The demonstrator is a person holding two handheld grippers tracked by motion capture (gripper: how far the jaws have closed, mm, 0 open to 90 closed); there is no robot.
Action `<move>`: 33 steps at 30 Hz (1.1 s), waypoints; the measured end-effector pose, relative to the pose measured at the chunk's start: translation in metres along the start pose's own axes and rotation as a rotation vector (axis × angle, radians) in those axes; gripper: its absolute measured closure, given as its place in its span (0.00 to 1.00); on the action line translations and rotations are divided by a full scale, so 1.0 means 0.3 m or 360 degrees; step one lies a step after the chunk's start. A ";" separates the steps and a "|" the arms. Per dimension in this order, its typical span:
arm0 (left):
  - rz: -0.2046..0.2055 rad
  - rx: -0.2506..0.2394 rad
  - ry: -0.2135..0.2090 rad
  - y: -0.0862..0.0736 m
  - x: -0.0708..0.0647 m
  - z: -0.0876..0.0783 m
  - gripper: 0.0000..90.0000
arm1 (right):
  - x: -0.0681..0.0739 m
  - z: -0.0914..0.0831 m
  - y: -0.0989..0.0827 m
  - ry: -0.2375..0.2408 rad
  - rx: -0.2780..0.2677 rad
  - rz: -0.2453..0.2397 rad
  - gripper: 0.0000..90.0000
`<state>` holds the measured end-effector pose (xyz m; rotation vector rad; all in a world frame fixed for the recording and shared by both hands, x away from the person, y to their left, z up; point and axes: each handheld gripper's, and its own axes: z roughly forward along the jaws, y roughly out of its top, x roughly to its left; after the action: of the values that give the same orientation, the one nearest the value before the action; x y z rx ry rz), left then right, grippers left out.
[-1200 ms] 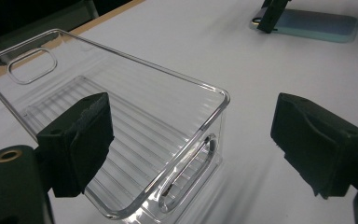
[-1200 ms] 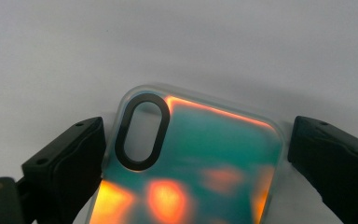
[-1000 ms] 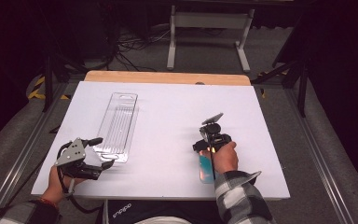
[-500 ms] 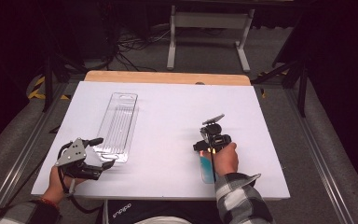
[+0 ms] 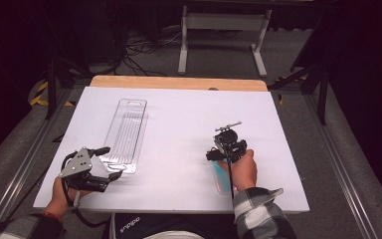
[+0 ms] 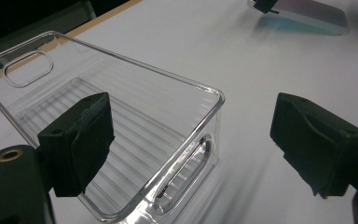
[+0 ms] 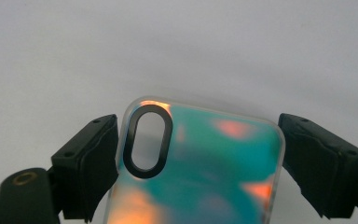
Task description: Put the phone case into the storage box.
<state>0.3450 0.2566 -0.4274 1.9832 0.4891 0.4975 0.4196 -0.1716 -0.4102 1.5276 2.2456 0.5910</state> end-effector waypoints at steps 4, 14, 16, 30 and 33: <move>-0.0011 0.0004 0.0006 -0.003 0.002 0.001 0.16 | 0.013 -0.026 -0.009 0.0040 -0.0136 -0.0060 0.17; 0.0001 -0.0009 -0.0009 0.003 0.007 -0.003 0.15 | 0.030 -0.076 -0.013 0.0176 -0.0439 -0.0147 0.18; 0.0004 -0.0003 -0.0003 0.002 0.008 -0.001 0.15 | 0.028 -0.090 -0.009 0.0203 -0.0509 -0.0170 0.18; 0.0005 0.0015 0.0008 0.001 0.007 0.004 0.15 | 0.015 -0.168 0.032 0.0205 -0.0851 -0.0291 0.18; 0.0015 0.0017 0.0009 0.002 0.009 0.002 0.15 | 0.014 -0.172 0.044 0.0214 -0.0899 -0.0306 0.18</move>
<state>0.3476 0.2575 -0.4268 1.9956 0.4868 0.5076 0.4022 -0.1704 -0.3597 1.0047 2.0358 1.1719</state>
